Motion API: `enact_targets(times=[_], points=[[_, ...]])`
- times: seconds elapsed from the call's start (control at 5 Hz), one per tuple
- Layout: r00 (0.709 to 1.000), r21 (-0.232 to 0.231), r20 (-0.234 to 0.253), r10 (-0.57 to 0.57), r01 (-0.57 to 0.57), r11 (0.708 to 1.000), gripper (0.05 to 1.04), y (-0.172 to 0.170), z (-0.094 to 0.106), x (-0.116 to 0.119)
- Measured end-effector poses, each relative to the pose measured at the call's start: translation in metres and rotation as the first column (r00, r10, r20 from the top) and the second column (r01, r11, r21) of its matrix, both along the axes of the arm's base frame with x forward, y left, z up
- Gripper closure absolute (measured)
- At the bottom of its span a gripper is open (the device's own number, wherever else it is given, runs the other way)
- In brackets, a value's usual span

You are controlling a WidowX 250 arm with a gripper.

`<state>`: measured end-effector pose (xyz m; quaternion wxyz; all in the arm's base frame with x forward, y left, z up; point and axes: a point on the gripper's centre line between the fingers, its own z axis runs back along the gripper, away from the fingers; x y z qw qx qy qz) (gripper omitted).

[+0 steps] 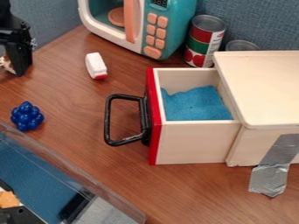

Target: Take the object from the table and placed it in the drawer.

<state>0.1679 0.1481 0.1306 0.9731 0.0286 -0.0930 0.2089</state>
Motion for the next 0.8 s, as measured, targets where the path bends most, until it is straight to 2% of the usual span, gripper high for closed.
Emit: enact_targets(times=[0.2,0.4,0.8], points=[[1.0,-0.013,-0.012,0.011,-0.011,1.0,0.083,0.0,-0.005,0.0],[0.994,-0.016,-0.011,0.105,-0.105,0.994,0.083,0.029,-0.02,0.009],[0.972,0.029,0.002,0.233,-0.233,0.972,0.083,0.086,-0.035,0.028]])
